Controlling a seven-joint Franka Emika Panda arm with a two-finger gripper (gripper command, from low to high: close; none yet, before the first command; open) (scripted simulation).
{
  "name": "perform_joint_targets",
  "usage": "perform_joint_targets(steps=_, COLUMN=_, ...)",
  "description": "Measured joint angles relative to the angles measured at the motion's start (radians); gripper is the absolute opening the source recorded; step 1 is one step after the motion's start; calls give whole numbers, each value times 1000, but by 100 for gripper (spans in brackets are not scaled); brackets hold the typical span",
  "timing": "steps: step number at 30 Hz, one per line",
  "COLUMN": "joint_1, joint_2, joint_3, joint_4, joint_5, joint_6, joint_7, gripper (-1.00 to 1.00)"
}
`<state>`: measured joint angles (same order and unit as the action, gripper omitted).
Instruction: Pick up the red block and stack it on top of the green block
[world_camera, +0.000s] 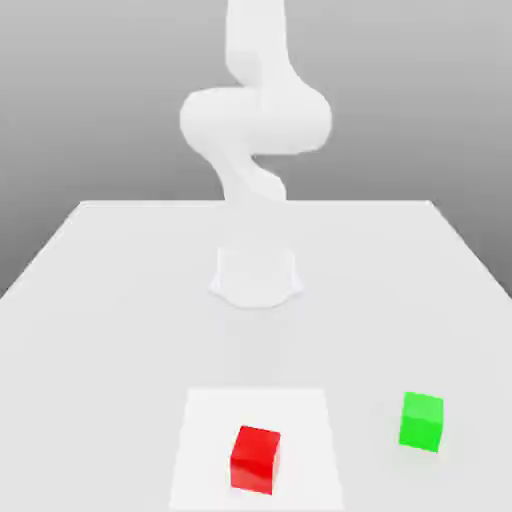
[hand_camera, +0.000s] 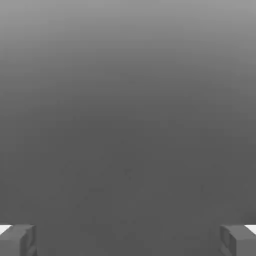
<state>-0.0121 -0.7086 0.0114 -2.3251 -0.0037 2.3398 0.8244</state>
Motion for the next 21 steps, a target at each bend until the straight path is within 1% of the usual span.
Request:
perform_joint_targets(steps=11, joint_1=-46, joint_2=405, joint_3=43, joint_4=-111, joint_5=-21, joint_6=176, joint_7=111, gripper=0)
perform_joint_targets(steps=21, joint_1=-54, joint_2=767, joint_3=50, joint_4=-211, joint_5=-29, joint_6=334, joint_7=203, gripper=0)
